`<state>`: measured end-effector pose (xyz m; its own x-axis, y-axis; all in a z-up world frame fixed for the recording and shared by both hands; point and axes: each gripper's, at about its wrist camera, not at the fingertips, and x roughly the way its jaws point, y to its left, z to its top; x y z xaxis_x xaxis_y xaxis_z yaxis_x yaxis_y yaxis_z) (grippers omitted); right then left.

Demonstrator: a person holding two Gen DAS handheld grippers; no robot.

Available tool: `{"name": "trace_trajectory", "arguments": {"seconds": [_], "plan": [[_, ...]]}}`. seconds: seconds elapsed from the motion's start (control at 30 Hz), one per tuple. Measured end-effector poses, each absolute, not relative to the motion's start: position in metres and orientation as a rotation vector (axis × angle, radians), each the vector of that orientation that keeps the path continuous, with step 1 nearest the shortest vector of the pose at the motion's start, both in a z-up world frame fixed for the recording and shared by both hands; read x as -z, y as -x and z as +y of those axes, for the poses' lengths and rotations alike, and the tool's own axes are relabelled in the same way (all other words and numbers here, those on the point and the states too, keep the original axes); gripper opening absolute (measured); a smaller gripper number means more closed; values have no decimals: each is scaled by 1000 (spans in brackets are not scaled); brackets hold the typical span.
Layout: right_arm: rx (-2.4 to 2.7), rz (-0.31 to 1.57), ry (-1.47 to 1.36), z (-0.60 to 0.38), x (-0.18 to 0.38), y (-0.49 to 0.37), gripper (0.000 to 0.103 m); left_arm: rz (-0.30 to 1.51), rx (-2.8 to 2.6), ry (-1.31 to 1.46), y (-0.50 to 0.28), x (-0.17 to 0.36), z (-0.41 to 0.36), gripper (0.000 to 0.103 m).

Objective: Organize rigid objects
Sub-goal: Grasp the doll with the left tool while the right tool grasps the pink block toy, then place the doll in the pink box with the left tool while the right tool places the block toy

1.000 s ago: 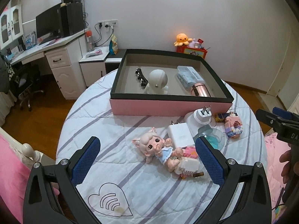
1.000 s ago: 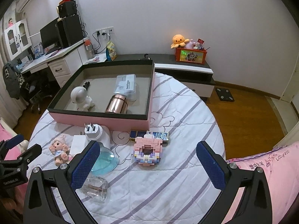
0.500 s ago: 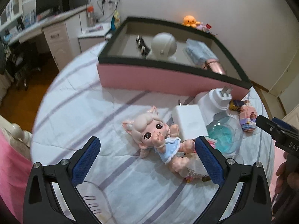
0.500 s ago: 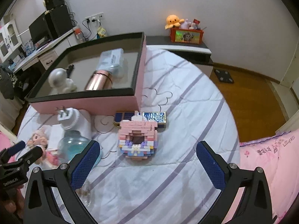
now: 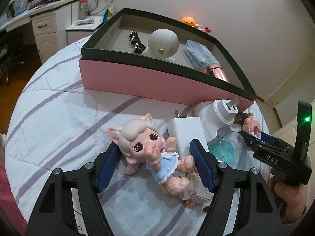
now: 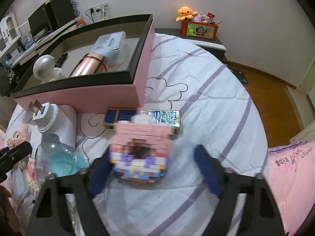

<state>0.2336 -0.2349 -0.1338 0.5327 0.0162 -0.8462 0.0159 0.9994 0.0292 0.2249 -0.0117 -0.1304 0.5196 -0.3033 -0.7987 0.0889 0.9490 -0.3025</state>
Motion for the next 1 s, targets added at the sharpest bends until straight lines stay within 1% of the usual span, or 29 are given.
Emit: {"name": "trace_trajectory", "arguments": {"seconds": [0.03, 0.07, 0.37, 0.63, 0.77, 1.0], "plan": [[-1, 1006, -34, -236, 132, -232, 60, 999, 244, 235, -224, 130, -11, 73], [-2, 1004, -39, -237, 130, -231, 57, 998, 247, 233, -224, 130, -11, 73], [-32, 984, -59, -238, 116, -217, 57, 947, 242, 204, -209, 114, -1, 72], [-100, 906, -74, -233, 76, -211, 57, 870, 235, 169, -205, 82, 7, 72], [-137, 851, -67, -225, 52, -221, 57, 811, 227, 137, -216, 55, 12, 73], [-216, 763, -39, -206, 11, -271, 57, 717, 195, 75, -261, 14, 15, 73]]}}
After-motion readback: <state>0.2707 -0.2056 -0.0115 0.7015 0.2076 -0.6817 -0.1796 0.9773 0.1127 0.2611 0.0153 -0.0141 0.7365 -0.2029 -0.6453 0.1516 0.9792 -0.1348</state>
